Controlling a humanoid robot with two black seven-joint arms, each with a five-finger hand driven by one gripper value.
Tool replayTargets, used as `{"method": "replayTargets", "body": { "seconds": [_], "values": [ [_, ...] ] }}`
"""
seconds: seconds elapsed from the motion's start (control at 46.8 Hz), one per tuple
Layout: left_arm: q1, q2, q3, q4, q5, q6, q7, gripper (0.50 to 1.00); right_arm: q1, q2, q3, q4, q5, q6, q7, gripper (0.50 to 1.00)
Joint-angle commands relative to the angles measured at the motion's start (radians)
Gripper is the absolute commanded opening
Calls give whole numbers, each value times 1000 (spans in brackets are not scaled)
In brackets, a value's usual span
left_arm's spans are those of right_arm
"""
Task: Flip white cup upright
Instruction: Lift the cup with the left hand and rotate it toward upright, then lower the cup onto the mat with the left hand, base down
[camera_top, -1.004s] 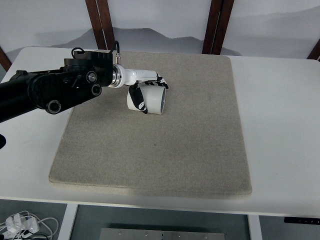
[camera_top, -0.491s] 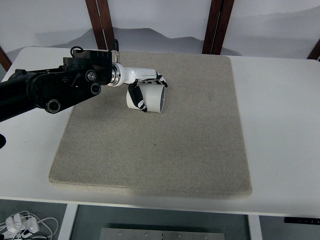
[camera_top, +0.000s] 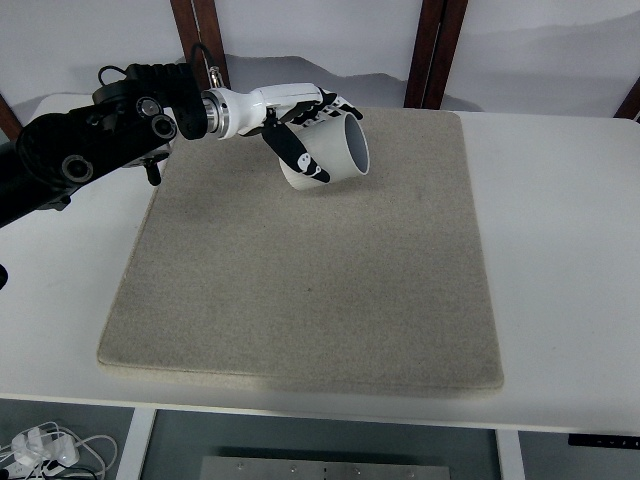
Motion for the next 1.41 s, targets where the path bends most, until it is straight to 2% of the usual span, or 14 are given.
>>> {"method": "replayTargets", "body": {
  "seconds": [0.0,0.171,0.406,0.577,0.726,0.918,1.153,1.388],
  "values": [
    [2,13,-1,29,-92,-30,-40,500,0,0,0,0,0,0,0,952],
    [29,22,-24,95,-200,-79,-112,500,0,0,0,0,0,0,0,952],
    [146,19,-202,164,-229,-168,-187,500,0,0,0,0,0,0,0,952],
    [216,15,-261,207,-234,-185,-259,500,0,0,0,0,0,0,0,952],
    [245,5,-264,261,-287,-221,-345,500,0,0,0,0,0,0,0,952],
    [276,-17,-262,324,-372,-273,-425,500,0,0,0,0,0,0,0,952],
    [316,-59,-261,368,-384,-280,-523,500,0,0,0,0,0,0,0,952],
    [331,-110,-253,443,-381,-281,-525,501,0,0,0,0,0,0,0,952]
  ]
}}
